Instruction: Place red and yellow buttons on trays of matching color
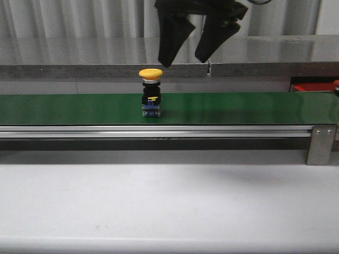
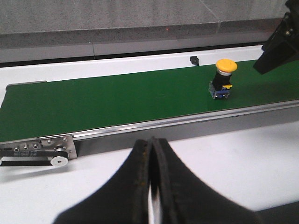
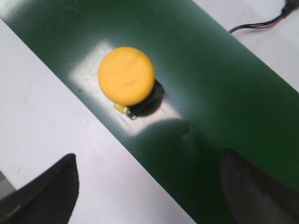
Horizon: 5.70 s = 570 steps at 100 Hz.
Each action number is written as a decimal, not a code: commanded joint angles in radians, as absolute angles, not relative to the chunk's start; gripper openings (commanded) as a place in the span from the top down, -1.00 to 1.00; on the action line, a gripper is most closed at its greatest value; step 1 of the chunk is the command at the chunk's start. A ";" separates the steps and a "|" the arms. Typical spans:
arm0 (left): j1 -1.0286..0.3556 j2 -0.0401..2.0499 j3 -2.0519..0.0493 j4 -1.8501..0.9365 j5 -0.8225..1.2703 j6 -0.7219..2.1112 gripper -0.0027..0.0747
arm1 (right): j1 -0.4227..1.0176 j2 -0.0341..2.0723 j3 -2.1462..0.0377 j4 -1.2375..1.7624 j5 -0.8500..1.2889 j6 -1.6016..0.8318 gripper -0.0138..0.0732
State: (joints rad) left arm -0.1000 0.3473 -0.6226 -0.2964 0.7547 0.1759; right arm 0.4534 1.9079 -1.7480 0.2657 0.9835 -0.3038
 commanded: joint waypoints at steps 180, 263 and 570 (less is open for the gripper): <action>-0.109 0.357 -0.647 -0.318 0.688 0.172 0.98 | -0.041 1.526 -1.390 0.092 0.765 -0.118 0.23; -0.109 0.357 -0.647 -0.318 0.688 0.172 0.98 | -0.320 1.795 -1.282 0.279 0.505 -0.119 0.16; -0.101 0.811 -0.761 -0.257 0.493 0.000 0.98 | -0.088 0.596 -0.594 0.231 0.472 -0.331 0.95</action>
State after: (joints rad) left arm -0.1043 0.7419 -0.6967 -0.2393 0.5939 0.0121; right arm -0.0880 0.6018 -0.5673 0.2287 0.5351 -0.3226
